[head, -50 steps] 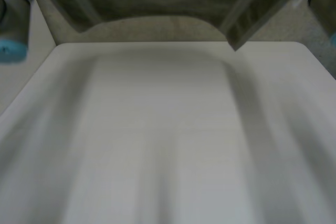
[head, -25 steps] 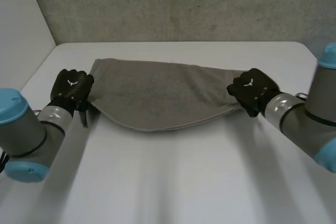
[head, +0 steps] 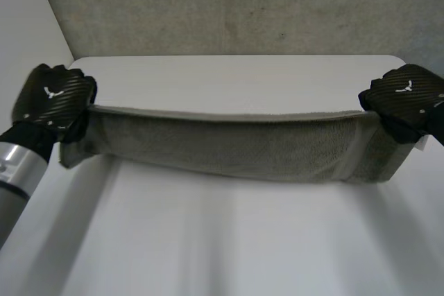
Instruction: Fold the towel.
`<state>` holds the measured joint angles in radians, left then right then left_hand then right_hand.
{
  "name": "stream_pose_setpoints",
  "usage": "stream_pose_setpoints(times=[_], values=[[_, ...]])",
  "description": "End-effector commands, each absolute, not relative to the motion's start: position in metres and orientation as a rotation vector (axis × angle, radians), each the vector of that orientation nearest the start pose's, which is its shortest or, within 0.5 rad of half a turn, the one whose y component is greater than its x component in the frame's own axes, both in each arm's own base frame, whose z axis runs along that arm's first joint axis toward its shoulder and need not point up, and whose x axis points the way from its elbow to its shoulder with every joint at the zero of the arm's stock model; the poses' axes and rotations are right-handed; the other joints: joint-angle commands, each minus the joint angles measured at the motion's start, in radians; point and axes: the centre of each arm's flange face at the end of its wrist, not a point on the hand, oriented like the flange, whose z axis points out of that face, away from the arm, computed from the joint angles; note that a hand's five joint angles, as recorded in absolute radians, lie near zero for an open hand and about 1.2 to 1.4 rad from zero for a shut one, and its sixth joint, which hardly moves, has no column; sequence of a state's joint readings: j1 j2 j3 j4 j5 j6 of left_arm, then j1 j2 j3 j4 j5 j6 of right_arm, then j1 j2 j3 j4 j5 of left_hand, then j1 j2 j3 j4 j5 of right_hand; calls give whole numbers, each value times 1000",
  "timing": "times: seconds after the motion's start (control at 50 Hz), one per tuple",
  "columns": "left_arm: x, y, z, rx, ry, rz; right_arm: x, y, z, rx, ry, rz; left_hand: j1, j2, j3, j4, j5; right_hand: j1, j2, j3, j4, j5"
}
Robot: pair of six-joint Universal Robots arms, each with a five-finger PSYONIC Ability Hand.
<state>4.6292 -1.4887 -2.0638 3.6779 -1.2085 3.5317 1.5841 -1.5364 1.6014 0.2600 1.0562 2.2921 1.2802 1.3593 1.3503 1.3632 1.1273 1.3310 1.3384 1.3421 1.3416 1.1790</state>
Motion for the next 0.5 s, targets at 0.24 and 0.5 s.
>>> stream_pose_setpoints(times=[0.24,0.5], values=[[-228,-387,154,983,1980,-2351,224,-351,189,-1490,2316,-1858,116,37,46,33,94,65,58,54,55,43],[-239,-430,116,1002,2007,-2337,245,-380,157,-1436,2370,-1989,116,37,46,33,94,65,58,54,55,43]])
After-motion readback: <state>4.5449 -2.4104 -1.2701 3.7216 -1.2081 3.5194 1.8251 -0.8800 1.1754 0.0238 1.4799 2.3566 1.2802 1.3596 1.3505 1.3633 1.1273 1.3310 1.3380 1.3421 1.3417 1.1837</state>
